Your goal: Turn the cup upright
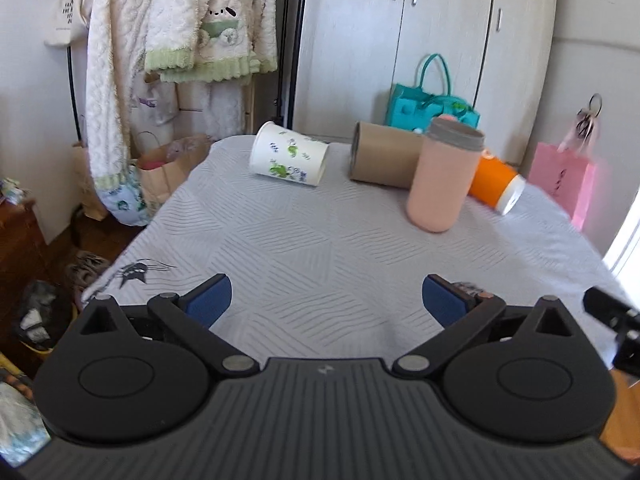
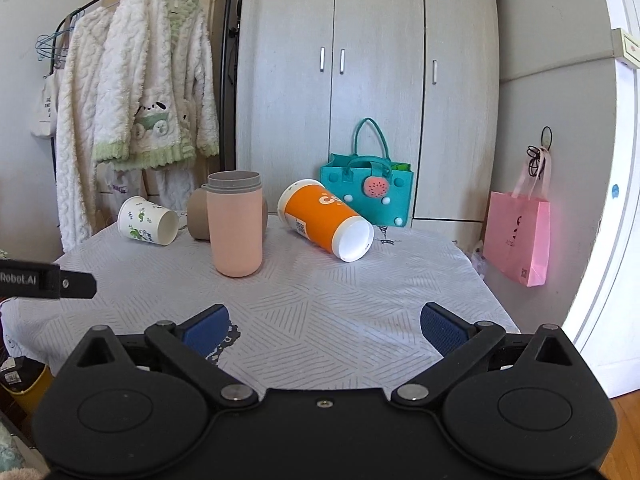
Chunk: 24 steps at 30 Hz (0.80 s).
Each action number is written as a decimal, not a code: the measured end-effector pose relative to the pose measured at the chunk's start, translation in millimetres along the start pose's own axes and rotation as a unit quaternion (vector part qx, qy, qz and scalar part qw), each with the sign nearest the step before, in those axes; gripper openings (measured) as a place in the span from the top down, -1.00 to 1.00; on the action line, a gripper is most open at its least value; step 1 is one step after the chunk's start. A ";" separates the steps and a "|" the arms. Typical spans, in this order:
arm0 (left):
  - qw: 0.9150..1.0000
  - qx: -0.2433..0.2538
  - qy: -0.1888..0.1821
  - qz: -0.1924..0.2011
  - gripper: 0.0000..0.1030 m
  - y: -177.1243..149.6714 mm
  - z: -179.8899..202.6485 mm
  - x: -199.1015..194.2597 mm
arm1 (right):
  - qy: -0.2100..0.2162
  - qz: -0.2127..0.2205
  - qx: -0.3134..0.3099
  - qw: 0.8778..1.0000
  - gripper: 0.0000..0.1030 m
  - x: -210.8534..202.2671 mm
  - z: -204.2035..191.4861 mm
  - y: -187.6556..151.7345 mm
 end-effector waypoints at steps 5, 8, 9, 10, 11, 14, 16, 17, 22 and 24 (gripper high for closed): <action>1.000 -0.006 -0.005 0.000 -1.00 0.8 -5.1 -0.4 | -0.007 -0.004 -0.006 1.000 -1.00 2.5 -5.9 1.8; 1.000 0.000 -0.008 0.012 -1.00 -0.6 -5.2 -4.6 | -0.013 -0.004 -0.006 1.000 -1.00 2.3 -7.5 2.1; 1.000 0.004 -0.009 0.012 -1.00 -0.6 -4.5 -4.4 | -0.015 -0.005 -0.006 1.000 -1.00 2.3 -8.0 2.1; 1.000 0.006 -0.010 0.010 -1.00 -0.5 -4.3 -3.9 | -0.018 -0.006 -0.006 1.000 -1.00 2.6 -8.5 2.2; 1.000 0.007 -0.011 0.009 -1.00 -0.4 -4.4 -3.4 | -0.020 -0.007 -0.005 1.000 -1.00 2.8 -8.5 2.2; 1.000 0.006 -0.017 0.004 -1.00 -0.9 -5.1 -2.6 | -0.026 -0.009 -0.006 1.000 -1.00 3.9 -9.7 2.3; 1.000 0.009 -0.015 0.001 -1.00 -1.6 -4.9 -1.9 | -0.029 -0.011 -0.005 1.000 -1.00 4.5 -9.0 2.3; 1.000 0.012 -0.013 0.001 -1.00 -2.0 -4.6 -1.9 | -0.030 -0.011 -0.003 0.999 -1.00 4.6 -8.6 2.1; 1.000 0.027 -0.004 0.001 -1.00 -3.8 -2.9 -2.0 | -0.034 -0.013 0.003 0.999 -1.00 5.8 -7.7 2.8; 0.999 0.032 0.000 0.003 -1.00 -3.8 -2.2 -2.1 | -0.035 -0.014 0.003 0.999 -1.00 6.2 -8.5 3.4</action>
Point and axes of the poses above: each gripper's, at about its wrist camera, not at the fingertips, and x roughly the way its jaws point, z to its right, y to its top, the point moved 1 cm from there along x, roughly the way its jaws point, and after that the axes turned 4 degrees about x, right-handed, at the moved point
